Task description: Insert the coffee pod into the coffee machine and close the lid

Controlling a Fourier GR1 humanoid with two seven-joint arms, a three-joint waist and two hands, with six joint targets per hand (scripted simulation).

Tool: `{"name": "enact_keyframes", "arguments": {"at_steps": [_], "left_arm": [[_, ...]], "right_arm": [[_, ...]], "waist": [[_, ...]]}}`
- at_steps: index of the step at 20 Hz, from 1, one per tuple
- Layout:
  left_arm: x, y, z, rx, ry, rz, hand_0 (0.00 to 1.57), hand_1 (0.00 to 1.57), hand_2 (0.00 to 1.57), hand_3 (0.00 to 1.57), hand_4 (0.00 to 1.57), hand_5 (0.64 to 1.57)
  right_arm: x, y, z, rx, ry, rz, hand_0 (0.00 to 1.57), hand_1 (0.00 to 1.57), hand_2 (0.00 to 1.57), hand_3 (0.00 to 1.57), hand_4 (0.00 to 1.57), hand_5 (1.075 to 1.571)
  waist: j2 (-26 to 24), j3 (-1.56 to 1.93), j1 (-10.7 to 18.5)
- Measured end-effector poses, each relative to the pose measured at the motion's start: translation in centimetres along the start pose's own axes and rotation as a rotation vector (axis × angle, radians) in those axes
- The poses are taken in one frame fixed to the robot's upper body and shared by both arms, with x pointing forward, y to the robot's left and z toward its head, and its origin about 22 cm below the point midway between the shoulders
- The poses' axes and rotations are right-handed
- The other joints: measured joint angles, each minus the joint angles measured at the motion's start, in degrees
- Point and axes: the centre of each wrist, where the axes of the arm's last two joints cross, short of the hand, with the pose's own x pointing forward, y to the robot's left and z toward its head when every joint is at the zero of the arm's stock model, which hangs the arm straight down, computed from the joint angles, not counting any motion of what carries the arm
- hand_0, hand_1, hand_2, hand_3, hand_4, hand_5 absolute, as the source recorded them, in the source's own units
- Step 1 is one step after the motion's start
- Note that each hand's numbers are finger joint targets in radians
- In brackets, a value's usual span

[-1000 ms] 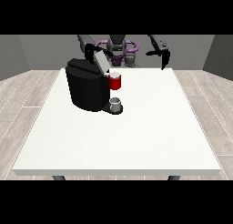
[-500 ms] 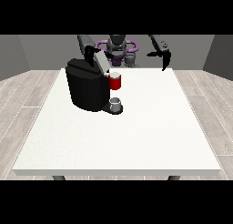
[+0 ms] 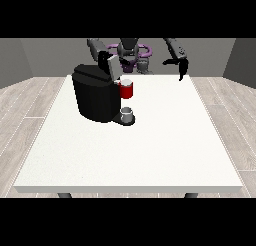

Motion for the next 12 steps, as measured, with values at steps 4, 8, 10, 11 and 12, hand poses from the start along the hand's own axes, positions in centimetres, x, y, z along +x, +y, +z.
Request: {"name": "enact_keyframes", "arguments": {"at_steps": [4, 8, 10, 11, 12], "left_arm": [[-0.3, -0.1, 0.0, 0.0, 0.011, 0.002, 0.0, 0.0, 0.0, 0.0, 0.35, 1.571], [-0.1, 0.4, -0.5, -0.012, 0.007, 0.006, 0.0, 0.0, 0.0, 0.0, 0.38, 1.571], [-0.1, 0.9, -0.7, -0.017, -0.004, 0.004, 0.0, 0.0, 0.0, 0.0, 0.39, 1.571], [0.0, 1.0, -0.8, -0.021, -0.006, 0.006, 0.0, 0.0, 0.0, 0.0, 0.39, 1.571], [-0.1, 1.1, -0.9, -0.015, -0.006, 0.004, 0.0, 0.0, 0.0, 0.0, 0.39, 1.571]], "right_arm": [[0.7, 0.6, -0.6, 0.006, 0.027, -0.011, 0.0, 0.0, 0.0, 0.0, 0.42, 1.571], [1.5, 2.2, -1.2, 0.03, 0.044, 0.023, 0.0, 0.0, 0.0, 0.0, 0.36, 1.571], [2.8, 3.6, -2.0, 0.053, 0.007, 0.048, 0.0, 0.0, 0.0, 0.0, 0.35, 1.571], [3.3, 4.1, -2.3, 0.061, -0.003, 0.06, 0.0, 0.0, 0.0, 0.0, 0.37, 1.571], [3.8, 4.6, -2.6, 0.076, -0.018, 0.074, 0.0, 0.0, 0.0, 0.0, 0.42, 1.571]], "waist": [[-0.1, 0.4, 0.6], [0.5, 0.46, 1.7], [1.5, 0.35, 2.3], [1.7, 0.31, 2.8], [1.8, 0.29, 2.7]]}}
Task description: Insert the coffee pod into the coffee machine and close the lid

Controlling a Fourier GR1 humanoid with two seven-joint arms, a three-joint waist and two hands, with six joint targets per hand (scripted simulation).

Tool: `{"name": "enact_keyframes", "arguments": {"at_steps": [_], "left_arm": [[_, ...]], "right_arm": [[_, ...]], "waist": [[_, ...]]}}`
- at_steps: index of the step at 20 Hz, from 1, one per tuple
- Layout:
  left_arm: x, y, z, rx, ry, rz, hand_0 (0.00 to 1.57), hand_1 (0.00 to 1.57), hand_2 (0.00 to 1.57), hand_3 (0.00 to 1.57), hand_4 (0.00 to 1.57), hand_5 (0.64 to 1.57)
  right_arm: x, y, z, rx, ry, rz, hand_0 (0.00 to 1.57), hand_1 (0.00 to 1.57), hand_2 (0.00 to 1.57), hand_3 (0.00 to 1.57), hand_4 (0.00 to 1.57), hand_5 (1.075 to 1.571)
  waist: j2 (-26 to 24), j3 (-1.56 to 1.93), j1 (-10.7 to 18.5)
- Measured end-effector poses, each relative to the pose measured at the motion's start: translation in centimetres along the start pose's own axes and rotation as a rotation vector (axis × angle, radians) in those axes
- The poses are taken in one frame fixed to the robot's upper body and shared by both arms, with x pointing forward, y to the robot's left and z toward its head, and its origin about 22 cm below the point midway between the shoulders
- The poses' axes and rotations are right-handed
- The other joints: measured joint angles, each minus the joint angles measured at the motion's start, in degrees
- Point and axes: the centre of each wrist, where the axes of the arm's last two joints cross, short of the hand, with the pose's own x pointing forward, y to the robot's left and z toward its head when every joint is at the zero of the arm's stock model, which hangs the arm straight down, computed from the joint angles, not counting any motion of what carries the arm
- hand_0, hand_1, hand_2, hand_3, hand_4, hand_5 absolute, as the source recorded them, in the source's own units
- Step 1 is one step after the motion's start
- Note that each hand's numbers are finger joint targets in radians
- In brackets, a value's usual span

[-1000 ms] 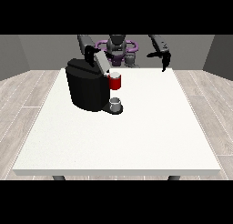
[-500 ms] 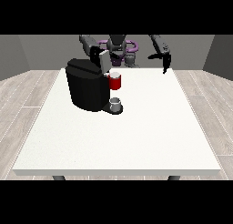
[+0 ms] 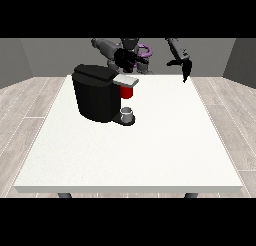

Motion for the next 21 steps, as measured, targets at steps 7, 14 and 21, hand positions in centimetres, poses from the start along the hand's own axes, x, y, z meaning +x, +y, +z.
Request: {"name": "enact_keyframes", "arguments": {"at_steps": [7, 14, 21], "left_arm": [[-0.3, 0.0, -0.4, -0.006, 0.008, 0.008, 0.0, 0.0, 0.0, 0.0, 0.35, 1.571], [-1.2, 0.5, -0.1, 0.003, 0.019, 0.027, 0.0, 0.0, 0.0, 0.0, 0.35, 1.571], [-1.9, -0.3, 0.0, -0.011, 0.024, 0.044, 0.0, 0.0, 0.0, 0.0, 0.17, 1.571]], "right_arm": [[2.7, 1.8, -1.7, 0.055, -0.085, 0.04, 0.0, 0.0, 0.0, 0.0, 0.39, 1.571], [2.4, 4.0, -0.2, 0.146, -0.111, 0.008, 0.0, 0.0, 0.0, 0.0, 0.47, 1.571], [0.5, 6.5, 3.5, 0.311, -0.157, -0.025, 0.0, 0.0, 0.0, 0.0, 0.46, 1.571]], "waist": [[0.5, -0.08, 0.9], [-0.6, -0.08, 0.6], [-1.5, -0.08, 0.8]]}}
